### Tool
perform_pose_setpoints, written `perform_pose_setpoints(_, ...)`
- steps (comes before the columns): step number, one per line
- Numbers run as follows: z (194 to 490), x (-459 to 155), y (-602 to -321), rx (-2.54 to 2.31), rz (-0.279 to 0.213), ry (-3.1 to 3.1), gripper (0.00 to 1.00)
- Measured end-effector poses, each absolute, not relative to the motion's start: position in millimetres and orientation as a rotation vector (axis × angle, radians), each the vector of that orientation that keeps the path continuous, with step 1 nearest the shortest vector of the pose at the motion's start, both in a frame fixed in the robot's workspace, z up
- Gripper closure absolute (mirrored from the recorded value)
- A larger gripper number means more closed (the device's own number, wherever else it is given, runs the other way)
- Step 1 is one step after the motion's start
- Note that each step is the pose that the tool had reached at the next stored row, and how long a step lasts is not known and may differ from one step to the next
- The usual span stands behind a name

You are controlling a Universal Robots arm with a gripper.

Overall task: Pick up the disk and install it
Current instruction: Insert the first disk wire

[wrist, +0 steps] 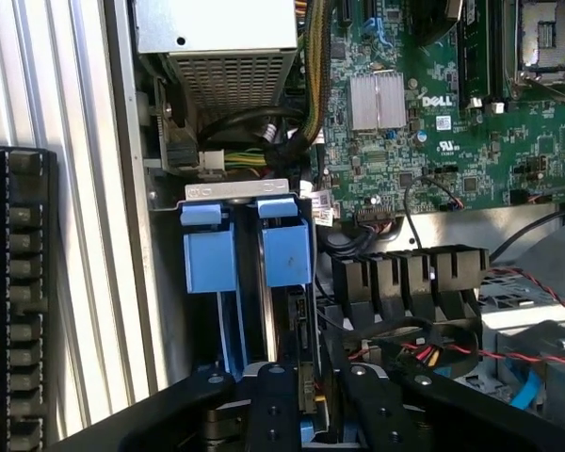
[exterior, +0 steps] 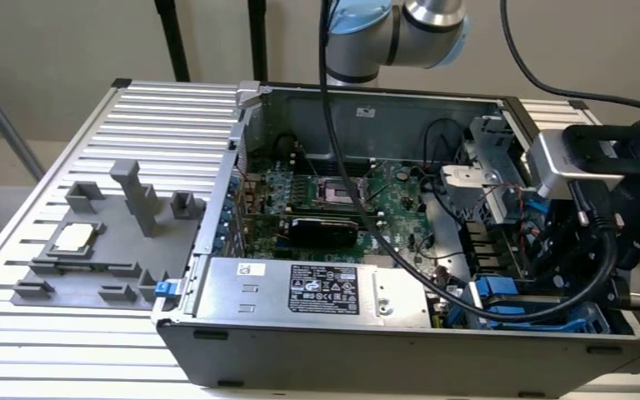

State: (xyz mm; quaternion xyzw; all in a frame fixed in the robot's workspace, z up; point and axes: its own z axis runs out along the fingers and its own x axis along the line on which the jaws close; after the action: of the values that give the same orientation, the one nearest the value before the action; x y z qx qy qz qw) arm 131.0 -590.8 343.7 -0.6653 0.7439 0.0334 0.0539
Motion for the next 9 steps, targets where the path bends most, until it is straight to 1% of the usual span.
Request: perform_pose_setpoints(9, 348.6, 100.5, -590.9, -2.021, 0.101, 2.26, 0.75)
